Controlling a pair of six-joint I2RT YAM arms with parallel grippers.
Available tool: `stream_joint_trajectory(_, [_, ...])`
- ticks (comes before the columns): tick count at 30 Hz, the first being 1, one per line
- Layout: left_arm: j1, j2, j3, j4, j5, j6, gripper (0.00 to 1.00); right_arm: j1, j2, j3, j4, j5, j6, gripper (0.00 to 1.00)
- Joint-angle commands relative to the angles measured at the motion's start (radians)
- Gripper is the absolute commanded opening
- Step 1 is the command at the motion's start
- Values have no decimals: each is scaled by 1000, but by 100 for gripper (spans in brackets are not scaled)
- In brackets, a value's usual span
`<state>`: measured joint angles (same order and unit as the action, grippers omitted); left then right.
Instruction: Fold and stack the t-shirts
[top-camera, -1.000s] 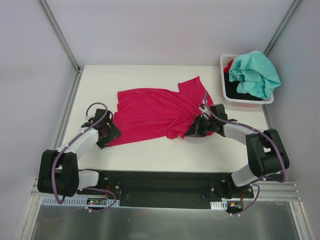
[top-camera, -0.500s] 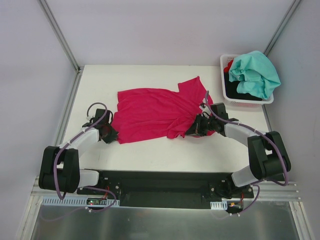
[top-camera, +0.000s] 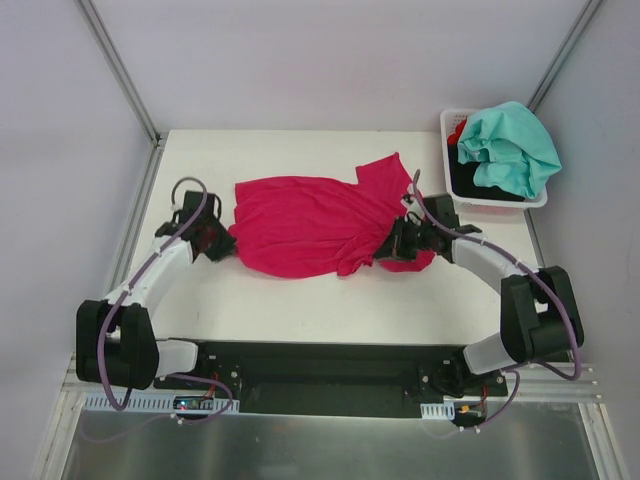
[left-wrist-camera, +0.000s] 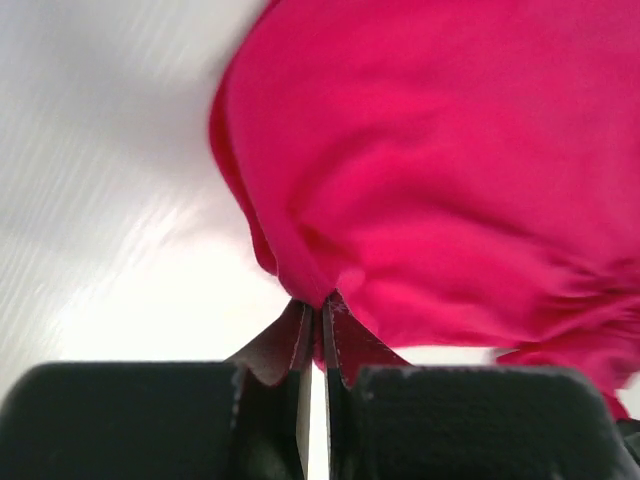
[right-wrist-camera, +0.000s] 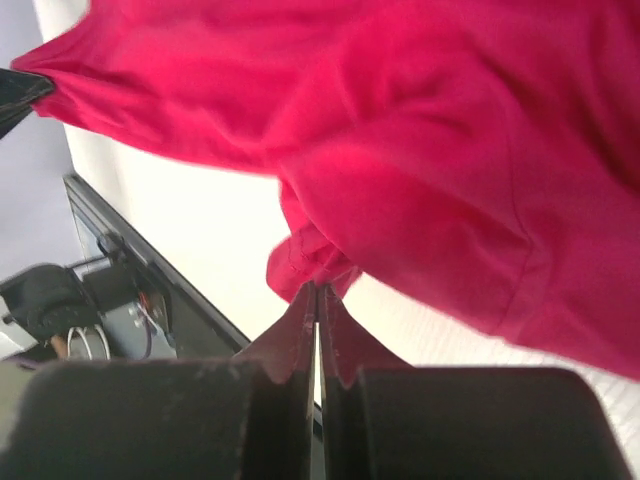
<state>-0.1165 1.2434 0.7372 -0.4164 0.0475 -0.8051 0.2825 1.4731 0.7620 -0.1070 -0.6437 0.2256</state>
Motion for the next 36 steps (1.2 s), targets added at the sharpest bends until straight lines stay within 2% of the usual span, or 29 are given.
stream_joint_trajectory(1, [1, 86, 290, 14, 6, 73, 0, -26, -42, 303, -68, 46, -92, 1])
stream_joint_trajectory(3, [0, 143, 434, 11, 14, 95, 0, -28, 2, 437, -155, 52, -150, 1])
stream_joint_trajectory(4, [0, 162, 482, 7, 15, 98, 0, -31, 21, 567, -183, 52, -170, 1])
stream_joint_trajectory(7, [1, 237, 666, -1, 41, 101, 0, -48, 91, 721, -218, 20, -203, 1])
stream_joint_trajectory(10, [1, 350, 910, -48, 51, 130, 0, -85, 162, 919, -232, -40, -200, 1])
stream_joint_trajectory(11, [1, 379, 1056, -71, 49, 151, 0, -106, 173, 1000, -214, -84, -192, 1])
stream_joint_trajectory(15, [1, 479, 1358, -177, 41, 191, 0, -129, 158, 1095, -143, -160, -154, 1])
stream_joint_trajectory(19, [1, 440, 1554, -196, 58, 251, 0, -135, 57, 1126, -106, -198, -126, 1])
stream_joint_trajectory(22, [1, 349, 1601, -196, 52, 283, 0, -143, -16, 1209, -97, -205, -91, 1])
stream_joint_trajectory(24, [1, 245, 1572, -196, 57, 282, 0, -146, -66, 1282, -94, -220, -60, 1])
stream_joint_trajectory(28, [1, 12, 1382, -197, 57, 259, 0, -147, -201, 1321, -83, -215, -8, 1])
stream_joint_trajectory(32, [1, -273, 1243, -215, 45, 254, 0, -146, -391, 1248, -71, -205, 37, 1])
stream_joint_trajectory(33, [1, -306, 1237, -240, 10, 257, 0, -149, -466, 1240, -94, -195, 8, 1])
stream_joint_trajectory(36, [0, -343, 1298, -375, -91, 308, 0, -148, -526, 1274, -285, -111, -96, 1])
